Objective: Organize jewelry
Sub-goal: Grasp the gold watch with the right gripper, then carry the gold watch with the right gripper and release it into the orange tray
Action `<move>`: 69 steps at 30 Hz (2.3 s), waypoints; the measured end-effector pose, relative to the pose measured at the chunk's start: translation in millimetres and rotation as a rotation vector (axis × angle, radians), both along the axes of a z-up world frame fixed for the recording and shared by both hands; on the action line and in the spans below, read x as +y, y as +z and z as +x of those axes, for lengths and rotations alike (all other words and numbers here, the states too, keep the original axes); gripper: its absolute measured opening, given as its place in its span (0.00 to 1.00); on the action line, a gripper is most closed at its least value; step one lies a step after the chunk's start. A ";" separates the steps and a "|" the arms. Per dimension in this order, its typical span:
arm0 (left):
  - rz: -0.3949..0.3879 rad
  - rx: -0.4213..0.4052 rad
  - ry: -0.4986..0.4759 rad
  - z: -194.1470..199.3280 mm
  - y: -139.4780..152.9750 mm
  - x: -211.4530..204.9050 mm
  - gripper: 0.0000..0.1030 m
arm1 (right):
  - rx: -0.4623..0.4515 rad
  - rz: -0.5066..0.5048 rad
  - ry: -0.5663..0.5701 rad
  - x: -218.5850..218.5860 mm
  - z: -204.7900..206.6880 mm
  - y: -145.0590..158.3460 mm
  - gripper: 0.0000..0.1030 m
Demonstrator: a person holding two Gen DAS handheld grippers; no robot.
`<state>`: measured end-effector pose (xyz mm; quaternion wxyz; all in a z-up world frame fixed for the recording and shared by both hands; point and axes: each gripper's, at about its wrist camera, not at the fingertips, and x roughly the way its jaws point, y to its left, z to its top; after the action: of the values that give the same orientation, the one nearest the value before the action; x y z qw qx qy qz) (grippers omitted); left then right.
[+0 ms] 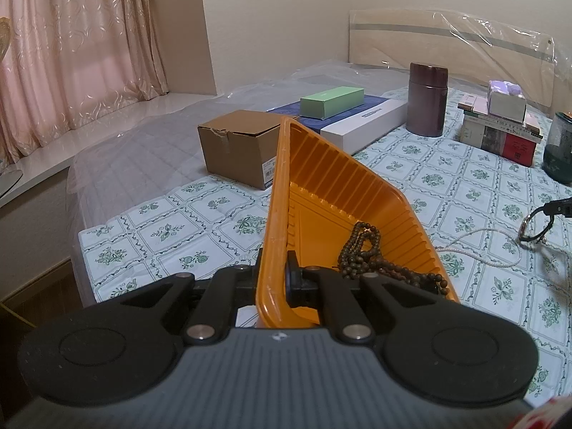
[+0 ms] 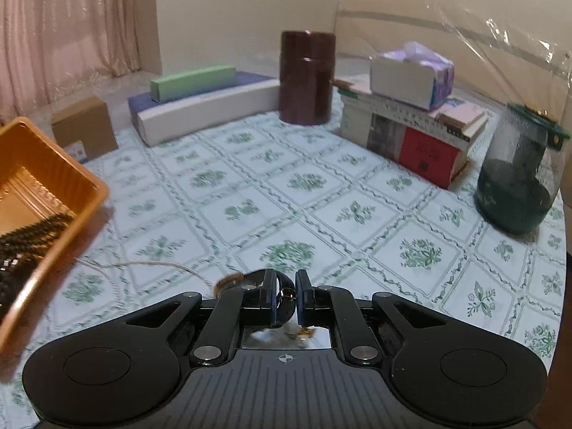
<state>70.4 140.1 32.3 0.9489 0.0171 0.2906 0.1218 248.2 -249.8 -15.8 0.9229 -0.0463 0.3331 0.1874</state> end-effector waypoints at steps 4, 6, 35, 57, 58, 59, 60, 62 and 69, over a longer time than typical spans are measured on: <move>0.000 0.000 -0.001 0.1 0.3 -0.4 0.06 | -0.014 0.022 0.024 8.0 -12.2 11.3 0.00; 0.000 0.000 0.000 0.3 0.3 -0.6 0.06 | -0.024 0.038 0.040 11.7 -17.5 18.1 0.00; 0.003 0.004 0.001 1.2 3.4 -3.1 0.06 | 0.078 0.069 -0.006 7.6 20.7 -36.1 0.76; 0.000 0.000 -0.002 0.6 2.9 -2.3 0.06 | -0.070 0.028 0.080 37.4 -16.2 13.4 0.43; 0.000 0.000 -0.002 0.6 3.0 -2.4 0.06 | -0.078 0.030 0.088 40.3 -17.3 17.7 0.43; 0.000 0.000 -0.002 0.7 3.2 -2.7 0.06 | -0.085 0.032 0.099 44.1 -18.7 22.2 0.43; 0.000 0.000 -0.002 0.7 3.2 -2.7 0.06 | -0.089 0.037 0.110 47.4 -19.9 26.3 0.43; 0.000 0.000 -0.002 0.7 3.2 -2.6 0.06 | -0.095 0.052 0.138 55.5 -23.6 33.7 0.43; 0.000 0.000 -0.002 0.6 3.1 -2.5 0.07 | -0.103 0.095 0.261 95.5 -40.2 51.6 0.43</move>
<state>71.0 137.6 35.3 0.9490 0.0174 0.2907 0.1207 208.0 -154.3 35.8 0.9078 -0.0552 0.2671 0.3187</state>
